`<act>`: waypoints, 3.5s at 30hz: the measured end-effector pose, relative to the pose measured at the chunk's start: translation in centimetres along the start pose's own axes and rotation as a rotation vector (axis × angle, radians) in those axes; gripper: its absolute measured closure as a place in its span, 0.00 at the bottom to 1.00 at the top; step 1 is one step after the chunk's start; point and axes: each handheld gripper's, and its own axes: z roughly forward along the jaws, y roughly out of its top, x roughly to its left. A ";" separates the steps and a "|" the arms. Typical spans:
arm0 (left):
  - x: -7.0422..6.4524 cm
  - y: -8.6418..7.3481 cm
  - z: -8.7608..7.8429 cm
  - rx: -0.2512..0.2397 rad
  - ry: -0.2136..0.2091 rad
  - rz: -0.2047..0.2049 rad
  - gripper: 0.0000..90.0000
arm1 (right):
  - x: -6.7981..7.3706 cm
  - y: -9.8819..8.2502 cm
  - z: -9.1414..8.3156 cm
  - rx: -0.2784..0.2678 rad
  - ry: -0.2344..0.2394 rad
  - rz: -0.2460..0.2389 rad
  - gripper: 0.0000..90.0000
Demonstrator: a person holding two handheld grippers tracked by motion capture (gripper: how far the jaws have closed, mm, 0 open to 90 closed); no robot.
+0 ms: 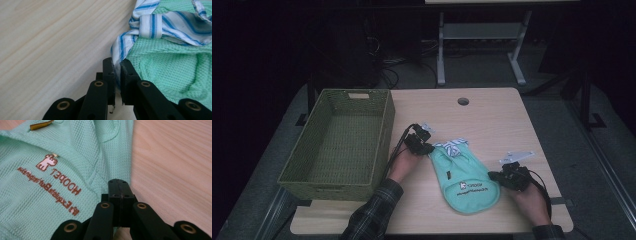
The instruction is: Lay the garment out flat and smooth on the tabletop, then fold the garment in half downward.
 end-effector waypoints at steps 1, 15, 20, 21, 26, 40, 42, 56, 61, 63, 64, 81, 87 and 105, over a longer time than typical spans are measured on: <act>-0.1 -0.1 0.0 0.000 0.002 0.004 0.92 | 0.0 0.0 0.0 0.000 0.001 0.001 1.00; -2.5 0.2 -2.3 -0.060 -0.065 0.033 0.93 | 0.1 0.0 -0.8 -0.034 0.000 -0.008 1.00; -3.4 -0.2 -1.9 -0.047 -0.093 0.075 0.98 | 0.4 -0.5 -1.0 -0.027 0.007 0.000 1.00; -3.5 -0.2 -1.7 -0.042 -0.088 0.081 0.98 | 0.4 -0.6 -0.9 -0.021 0.009 0.002 1.00; -3.3 -0.5 -0.7 -0.023 -0.059 0.086 0.99 | 0.4 -0.6 -0.7 -0.008 0.009 0.008 1.00; -5.1 -1.7 -0.9 0.011 -0.094 0.103 0.99 | -0.7 -0.8 -1.0 -0.002 -0.014 0.036 1.00; -5.6 -1.9 -1.1 0.017 -0.099 0.115 0.99 | -1.1 -0.8 -1.0 -0.003 -0.019 0.039 1.00; -7.3 -3.6 -2.4 0.039 -0.167 0.122 0.99 | -1.8 -0.8 -1.0 -0.013 -0.017 0.048 1.00; -7.1 -3.4 -2.9 0.005 -0.176 0.095 0.99 | -1.7 -0.8 -1.0 -0.011 -0.026 0.040 0.99; -7.0 -3.2 -3.5 -0.013 -0.166 0.090 0.99 | -1.6 -0.8 -0.9 -0.016 -0.045 0.020 0.99; -6.9 -3.1 -3.9 -0.018 -0.154 0.086 0.97 | -1.5 -0.7 -0.9 -0.010 -0.048 0.019 0.99; -5.0 -4.0 -2.6 0.012 -0.078 0.029 0.56 | -1.6 -0.8 -0.9 -0.011 -0.037 0.043 1.00; -5.6 -3.9 -2.4 0.018 -0.048 0.067 0.65 | -1.6 -0.8 -0.9 -0.011 -0.036 0.043 0.99; -6.4 -3.5 -2.4 0.047 -0.062 0.104 0.91 | -0.1 0.9 -1.7 -0.067 0.000 0.000 1.00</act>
